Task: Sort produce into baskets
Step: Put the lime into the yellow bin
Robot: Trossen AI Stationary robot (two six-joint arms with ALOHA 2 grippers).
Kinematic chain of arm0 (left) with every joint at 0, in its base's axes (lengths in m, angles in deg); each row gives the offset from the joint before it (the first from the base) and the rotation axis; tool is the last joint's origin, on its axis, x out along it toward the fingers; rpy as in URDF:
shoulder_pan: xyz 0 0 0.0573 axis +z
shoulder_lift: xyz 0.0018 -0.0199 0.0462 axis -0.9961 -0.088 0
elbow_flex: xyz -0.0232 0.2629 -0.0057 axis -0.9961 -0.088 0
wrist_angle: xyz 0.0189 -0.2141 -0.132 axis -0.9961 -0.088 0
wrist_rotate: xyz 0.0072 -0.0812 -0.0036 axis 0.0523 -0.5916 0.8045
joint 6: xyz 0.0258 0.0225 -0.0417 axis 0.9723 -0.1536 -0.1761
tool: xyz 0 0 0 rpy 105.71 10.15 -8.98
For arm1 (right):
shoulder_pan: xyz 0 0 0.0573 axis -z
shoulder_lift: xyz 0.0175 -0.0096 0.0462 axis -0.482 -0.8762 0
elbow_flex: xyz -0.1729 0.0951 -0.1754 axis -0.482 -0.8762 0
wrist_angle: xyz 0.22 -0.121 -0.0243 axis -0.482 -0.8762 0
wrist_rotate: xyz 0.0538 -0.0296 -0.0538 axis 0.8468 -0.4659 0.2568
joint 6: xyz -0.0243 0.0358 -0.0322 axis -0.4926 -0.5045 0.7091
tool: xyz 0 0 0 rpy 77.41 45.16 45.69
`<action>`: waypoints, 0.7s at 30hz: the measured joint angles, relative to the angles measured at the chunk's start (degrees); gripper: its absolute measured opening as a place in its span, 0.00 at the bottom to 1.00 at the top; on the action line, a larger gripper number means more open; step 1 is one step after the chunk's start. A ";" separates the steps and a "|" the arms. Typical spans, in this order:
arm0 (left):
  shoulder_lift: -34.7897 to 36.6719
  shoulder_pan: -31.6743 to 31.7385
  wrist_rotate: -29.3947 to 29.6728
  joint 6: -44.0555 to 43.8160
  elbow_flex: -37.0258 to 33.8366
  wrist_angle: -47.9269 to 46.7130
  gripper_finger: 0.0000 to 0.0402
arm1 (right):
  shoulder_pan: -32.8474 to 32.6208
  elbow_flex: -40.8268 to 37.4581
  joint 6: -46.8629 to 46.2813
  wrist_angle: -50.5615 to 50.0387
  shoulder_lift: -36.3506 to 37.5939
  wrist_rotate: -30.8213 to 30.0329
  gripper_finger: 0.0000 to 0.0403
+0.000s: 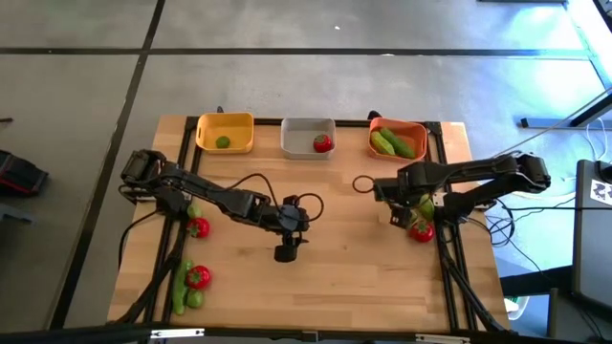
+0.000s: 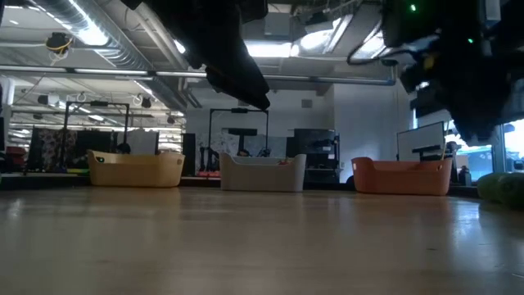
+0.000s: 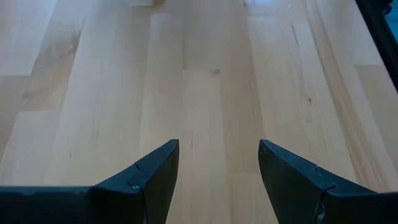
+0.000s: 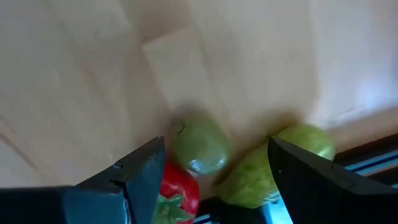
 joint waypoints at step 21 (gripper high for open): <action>0.00 0.02 0.00 0.05 -0.01 1.64 0.54 | 0.13 -14.77 -1.43 8.19 -0.42 4.53 0.68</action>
